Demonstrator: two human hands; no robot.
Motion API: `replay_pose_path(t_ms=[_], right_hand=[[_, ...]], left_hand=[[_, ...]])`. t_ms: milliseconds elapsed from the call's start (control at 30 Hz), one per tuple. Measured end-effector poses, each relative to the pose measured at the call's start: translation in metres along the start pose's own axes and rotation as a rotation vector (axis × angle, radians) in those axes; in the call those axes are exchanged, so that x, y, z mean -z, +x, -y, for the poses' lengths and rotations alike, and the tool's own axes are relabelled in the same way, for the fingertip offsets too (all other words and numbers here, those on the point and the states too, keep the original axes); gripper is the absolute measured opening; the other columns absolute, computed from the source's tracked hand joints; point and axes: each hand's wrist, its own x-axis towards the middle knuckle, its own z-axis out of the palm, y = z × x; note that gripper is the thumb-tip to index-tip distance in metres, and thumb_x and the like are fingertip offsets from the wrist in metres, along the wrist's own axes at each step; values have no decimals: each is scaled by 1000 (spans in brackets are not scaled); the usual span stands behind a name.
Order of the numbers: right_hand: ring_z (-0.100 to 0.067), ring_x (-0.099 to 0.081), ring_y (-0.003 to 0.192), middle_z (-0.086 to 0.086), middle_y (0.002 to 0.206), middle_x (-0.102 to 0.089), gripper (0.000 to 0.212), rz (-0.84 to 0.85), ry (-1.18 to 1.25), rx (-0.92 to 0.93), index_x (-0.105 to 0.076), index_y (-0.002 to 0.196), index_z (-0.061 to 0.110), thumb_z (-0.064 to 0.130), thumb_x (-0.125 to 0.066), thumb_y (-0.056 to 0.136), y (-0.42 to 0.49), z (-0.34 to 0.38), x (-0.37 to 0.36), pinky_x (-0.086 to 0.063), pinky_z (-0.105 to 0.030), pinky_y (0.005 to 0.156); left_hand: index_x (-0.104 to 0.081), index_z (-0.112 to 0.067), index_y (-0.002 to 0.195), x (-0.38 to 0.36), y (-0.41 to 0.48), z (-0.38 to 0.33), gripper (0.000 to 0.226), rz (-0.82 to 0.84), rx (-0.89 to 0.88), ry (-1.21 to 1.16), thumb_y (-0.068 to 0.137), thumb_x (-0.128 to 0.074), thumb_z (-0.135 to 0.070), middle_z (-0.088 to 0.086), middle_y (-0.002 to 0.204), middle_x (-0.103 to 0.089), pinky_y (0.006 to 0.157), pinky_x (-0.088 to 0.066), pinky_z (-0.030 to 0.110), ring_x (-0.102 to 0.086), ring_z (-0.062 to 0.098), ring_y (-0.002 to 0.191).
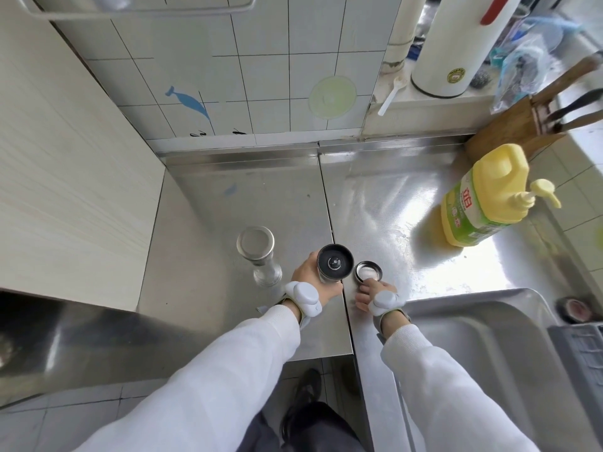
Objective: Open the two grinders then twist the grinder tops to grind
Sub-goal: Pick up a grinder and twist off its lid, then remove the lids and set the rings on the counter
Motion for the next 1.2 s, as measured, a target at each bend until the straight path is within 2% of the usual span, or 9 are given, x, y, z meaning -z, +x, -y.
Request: replay_pose_path(t_ms=[67, 200, 333, 467, 600, 767, 933, 1033, 1200], right_hand=[[-13, -27, 49, -6, 56, -27, 28, 0, -85, 6, -25, 61, 15, 13, -25, 89, 2, -4, -1, -21, -23, 58], [-21, -53, 63, -8, 74, -50, 20, -9, -113, 57, -42, 71, 13, 13, -42, 91, -3, -10, -1, -46, -25, 62], [-21, -54, 65, -8, 77, -52, 19, 23, -123, 22, -44, 72, 12, 14, -42, 91, -10, -20, 0, -47, -27, 60], [-20, -53, 66, -8, 76, -50, 22, 108, -353, -44, -42, 70, 12, 10, -38, 91, -27, -34, -11, -48, -31, 61], [-21, -54, 70, -4, 72, -50, 28, 238, -666, -74, -42, 65, 17, 3, -48, 89, -43, -50, -29, -54, -39, 80], [-21, -58, 44, -11, 69, -60, 9, 402, -763, -188, -52, 81, 7, 12, -50, 88, -75, -55, -62, -50, -25, 47], [-19, -58, 54, -10, 84, -59, 38, 391, -888, 132, -45, 116, 9, 12, -61, 81, -108, -33, -103, -50, -30, 57], [-24, -61, 75, -3, 84, -58, 52, 381, -955, 343, -40, 123, 10, 19, -65, 78, -129, -16, -125, -53, -37, 77], [-26, -60, 91, -7, 113, -58, 67, 174, -1030, 644, -33, 124, 11, 33, -69, 73, -154, 6, -146, -46, -34, 74]], left_hand=[[-50, -17, 91, 1, -2, -4, 32, 24, -4, 15, 63, -64, -17, 9, 89, -66, 76, -53, 41, -56, 29, 76], [-53, -8, 96, 7, -7, -2, 32, 101, -4, 71, 70, -65, -23, 14, 91, -61, 72, -46, 35, -54, 30, 78], [-52, -7, 96, 11, -11, 11, 31, 264, 119, 146, 78, -59, -31, 10, 84, -54, 71, -41, 32, -48, 26, 78], [-53, -12, 108, 17, -16, 41, 22, 357, 301, 163, 87, -51, -18, 15, 103, -60, 81, -46, 30, -53, 26, 85], [-58, -5, 111, 30, -24, 73, 27, 349, 401, 129, 86, -50, -13, 18, 114, -64, 88, -48, 35, -60, 34, 106], [-59, -13, 90, 66, -23, 105, 12, 240, 428, 60, 81, -52, -9, 15, 103, -65, 77, -49, 33, -61, 29, 90], [-58, -15, 92, 105, -12, 114, 13, 125, 366, -52, 80, -62, -14, 10, 91, -60, 73, -46, 32, -54, 24, 79], [-57, -10, 115, 122, -9, 103, 36, 75, 321, -203, 81, -67, -21, 6, 103, -60, 77, -46, 31, -56, 20, 89], [-41, -11, 135, 139, 2, 87, 70, 65, 202, -262, 74, -75, -11, 13, 131, -51, 97, -42, 39, -52, 26, 116]])
